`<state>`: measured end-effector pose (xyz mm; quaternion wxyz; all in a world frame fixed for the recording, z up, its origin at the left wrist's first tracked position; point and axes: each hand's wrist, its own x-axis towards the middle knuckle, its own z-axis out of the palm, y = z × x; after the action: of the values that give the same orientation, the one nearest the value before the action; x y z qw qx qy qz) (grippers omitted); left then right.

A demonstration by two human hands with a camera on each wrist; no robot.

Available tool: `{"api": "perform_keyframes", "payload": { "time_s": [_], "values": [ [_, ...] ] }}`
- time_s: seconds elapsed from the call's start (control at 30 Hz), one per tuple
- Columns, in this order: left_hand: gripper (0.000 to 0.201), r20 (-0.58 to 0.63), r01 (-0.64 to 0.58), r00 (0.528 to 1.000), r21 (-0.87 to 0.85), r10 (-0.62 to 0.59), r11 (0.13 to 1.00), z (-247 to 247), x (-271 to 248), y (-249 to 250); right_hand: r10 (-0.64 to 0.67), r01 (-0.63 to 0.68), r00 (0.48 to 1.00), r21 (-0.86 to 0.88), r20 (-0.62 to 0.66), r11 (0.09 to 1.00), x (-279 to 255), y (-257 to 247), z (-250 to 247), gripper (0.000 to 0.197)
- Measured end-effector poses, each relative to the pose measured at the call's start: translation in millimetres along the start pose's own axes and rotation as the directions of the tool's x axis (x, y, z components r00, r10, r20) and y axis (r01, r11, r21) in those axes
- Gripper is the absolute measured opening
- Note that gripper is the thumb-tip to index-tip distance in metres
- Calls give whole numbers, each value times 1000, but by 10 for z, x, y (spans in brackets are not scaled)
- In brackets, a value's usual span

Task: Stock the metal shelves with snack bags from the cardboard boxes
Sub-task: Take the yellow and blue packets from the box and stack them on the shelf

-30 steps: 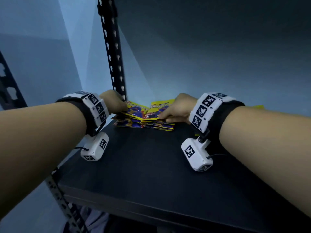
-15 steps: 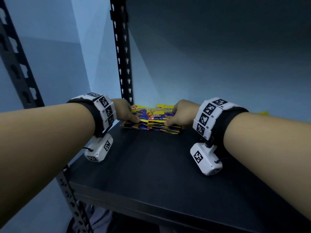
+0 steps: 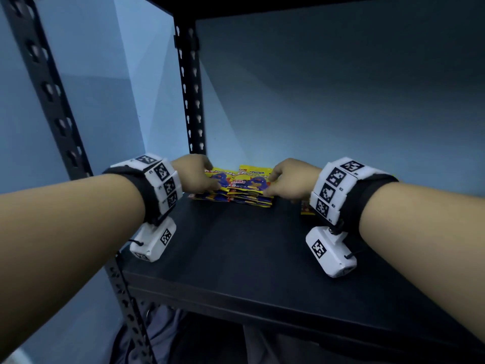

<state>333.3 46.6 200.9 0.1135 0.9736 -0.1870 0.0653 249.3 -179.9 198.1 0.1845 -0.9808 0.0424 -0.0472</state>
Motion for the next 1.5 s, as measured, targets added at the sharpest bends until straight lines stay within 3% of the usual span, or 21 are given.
{"api": "perform_keyframes", "payload": {
  "time_s": [0.1, 0.17, 0.33, 0.47, 0.57, 0.9, 1.07, 1.2, 1.3, 1.43, 1.5],
  "values": [
    [25, -102, -155, 983, -46, 150, 987, -57, -366, 203, -33, 32, 999, -11, -21, 999, -371, 46, -42, 26],
    [11, -87, -242, 968, -68, 236, 968, -74, -641, 355, -42, 42, 999, 8, -8, 999, -682, 79, -68, 19],
    [14, 91, -361, 923, -134, 374, 923, -59, -1240, 660, -91, 87, 995, 86, 45, 992, -1454, 183, -101, 18],
    [16, 299, -426, 835, -182, 462, 886, 99, -1723, 923, -124, 106, 986, 157, 113, 982, -2073, 324, -34, 20],
    [16, 343, -451, 801, -192, 491, 871, 331, -2007, 1083, -114, 84, 982, 188, 154, 979, -2450, 487, 101, 16],
    [18, 539, -374, 685, -318, 490, 871, 1522, -2661, 1351, 6, -124, 902, 246, 431, 961, -3150, 1177, 985, 13],
    [23, 608, -338, 664, -276, 436, 900, 2126, -2804, 1356, 77, -178, 853, 149, 516, 973, -3214, 1511, 1596, 12],
    [22, 653, -315, 647, -241, 394, 918, 2576, -2874, 1312, 166, -159, 821, -59, 547, 985, -3254, 1791, 2040, 13],
    [13, 657, -286, 662, -225, 361, 932, 2962, -2910, 1238, 246, -225, 769, -110, 590, 968, -3249, 1987, 2373, 20],
    [9, 770, -242, 563, -194, 300, 951, 3466, -2998, 1177, 290, -190, 671, -220, 682, 957, -3208, 2233, 2800, 30],
    [7, 788, -216, 554, -176, 269, 960, 3696, -2962, 1149, 281, -162, 599, -230, 750, 960, -3046, 2729, 3423, 46]
  ]
}}
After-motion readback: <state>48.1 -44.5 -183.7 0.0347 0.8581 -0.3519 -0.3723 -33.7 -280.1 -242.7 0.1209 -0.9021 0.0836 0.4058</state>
